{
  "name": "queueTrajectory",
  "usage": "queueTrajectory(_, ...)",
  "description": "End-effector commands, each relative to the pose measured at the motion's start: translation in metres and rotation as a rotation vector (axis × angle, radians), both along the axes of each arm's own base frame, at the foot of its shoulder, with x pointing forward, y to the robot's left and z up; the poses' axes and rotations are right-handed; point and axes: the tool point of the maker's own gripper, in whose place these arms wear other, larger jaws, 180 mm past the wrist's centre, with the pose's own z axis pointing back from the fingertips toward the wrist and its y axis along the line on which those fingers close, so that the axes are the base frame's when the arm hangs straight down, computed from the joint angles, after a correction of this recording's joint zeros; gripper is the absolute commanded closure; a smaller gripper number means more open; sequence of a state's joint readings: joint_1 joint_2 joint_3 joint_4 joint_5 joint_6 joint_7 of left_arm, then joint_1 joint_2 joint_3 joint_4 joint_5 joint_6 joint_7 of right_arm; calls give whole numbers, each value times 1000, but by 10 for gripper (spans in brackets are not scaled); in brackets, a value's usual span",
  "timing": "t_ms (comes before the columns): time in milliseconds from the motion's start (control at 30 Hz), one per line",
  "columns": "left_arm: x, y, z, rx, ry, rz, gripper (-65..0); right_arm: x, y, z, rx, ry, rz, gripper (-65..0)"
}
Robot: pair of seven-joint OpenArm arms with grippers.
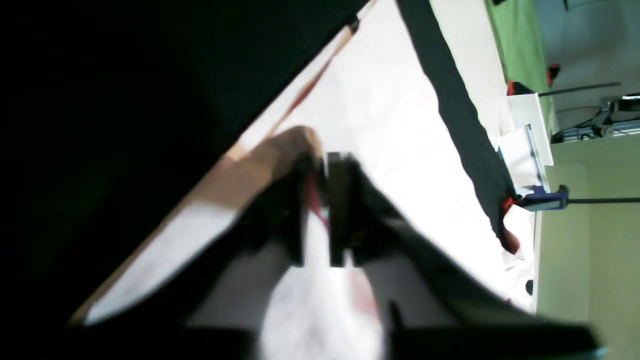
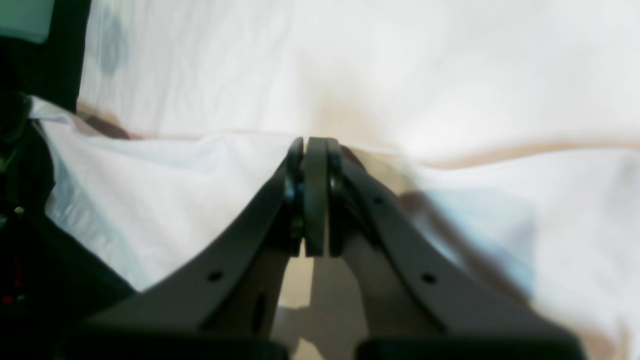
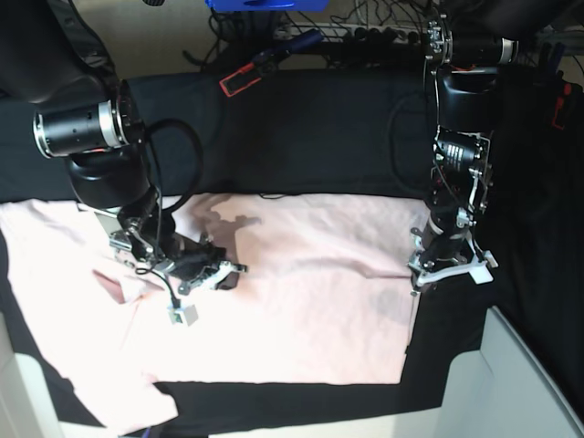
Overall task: Fold the T-shirt properly
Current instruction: 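Sweep the right gripper across the pink shirt to flatten it, then pull the shirt edges outward with both grippers to spread it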
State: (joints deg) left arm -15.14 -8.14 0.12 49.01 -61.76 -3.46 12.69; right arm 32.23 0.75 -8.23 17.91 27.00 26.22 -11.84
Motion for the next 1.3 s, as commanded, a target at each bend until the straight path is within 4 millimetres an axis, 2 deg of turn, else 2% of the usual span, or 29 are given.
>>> queueTrajectory(0,21,6,26,15,-77,-1,-165,21,2,21,26,-63,-16,0)
queueTrajectory(100,21,6,26,15,-77,-1,-306,21,2,22,29,-65,-12,0)
queueTrajectory(200,20,8,26,13,-76,7,-391,17,2,19,29,-61,-13,0)
queueTrajectory(333,21,3,30,17,-89,-11,-400,17,3,20,34,-67,-8,0)
queueTrajectory(400,16,2,32,21,-99,-18,-396,17,6,28,62,-110,22,0)
queueTrajectory(533,-2,-10,37,92,-117,-85,-393,15,-7,54,56,-246,59,0)
queueTrajectory(600,-11,-13,39,221,-110,-166,-380,9,-26,63,11,-309,34,0)
queueTrajectory(633,-18,-17,36,293,-95,-215,-349,7,-38,68,-25,-335,7,0)
queueTrajectory(700,-28,-22,34,439,-76,-299,-212,4,-67,76,-111,-366,-65,0)
queueTrajectory(767,-43,-23,26,544,-46,-352,-76,-1,-110,75,-217,-356,-152,0)
queueTrajectory(833,-53,-25,25,619,-35,-392,0,-12,-155,62,-338,-283,-250,0)
queueTrajectory(900,-66,-24,24,645,-28,-409,0,-27,-186,51,-422,-210,-300,0)
queueTrajectory(1000,-84,-21,24,650,-18,-406,0,-47,-208,48,-474,-188,-272,0)
queueTrajectory(1067,-93,-15,22,649,-4,-391,0,-58,-232,51,-476,-183,-328,0)
queueTrajectory(1100,-95,-12,20,649,3,-387,0,-63,-248,53,-465,-181,-373,0)
queueTrajectory(1167,-95,-12,20,650,4,-388,0,-67,-265,58,-425,-187,-445,0)
queueTrajectory(1267,-91,-12,25,653,-8,-384,0,-69,-281,67,-390,-195,-453,0)
